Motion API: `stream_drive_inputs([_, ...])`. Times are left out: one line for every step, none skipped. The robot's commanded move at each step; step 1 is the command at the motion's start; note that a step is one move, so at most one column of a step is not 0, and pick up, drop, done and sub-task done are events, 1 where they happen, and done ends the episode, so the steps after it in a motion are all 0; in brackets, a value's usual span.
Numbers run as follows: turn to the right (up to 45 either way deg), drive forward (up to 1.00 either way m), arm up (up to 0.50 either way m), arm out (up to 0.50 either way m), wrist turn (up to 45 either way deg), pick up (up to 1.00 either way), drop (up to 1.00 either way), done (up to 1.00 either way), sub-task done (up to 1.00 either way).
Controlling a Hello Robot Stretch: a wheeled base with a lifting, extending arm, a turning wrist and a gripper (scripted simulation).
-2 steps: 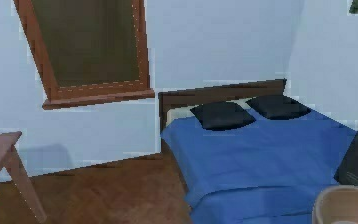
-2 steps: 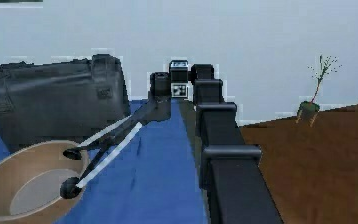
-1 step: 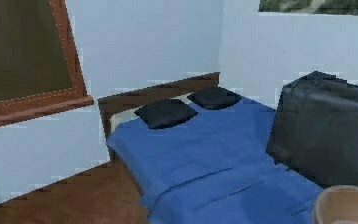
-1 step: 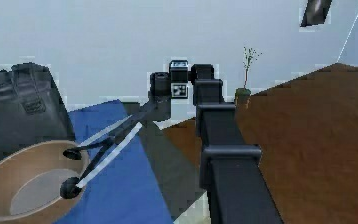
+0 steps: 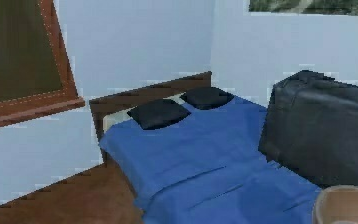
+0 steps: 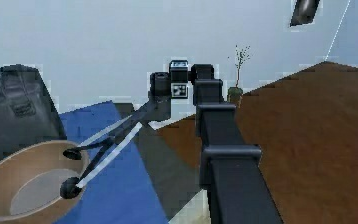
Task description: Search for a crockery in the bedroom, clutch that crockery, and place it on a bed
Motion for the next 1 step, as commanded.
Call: stream_drive_inputs([-45.0,0.0,0.0,0.0,0.0,0.0,0.0,0.0,0.0])
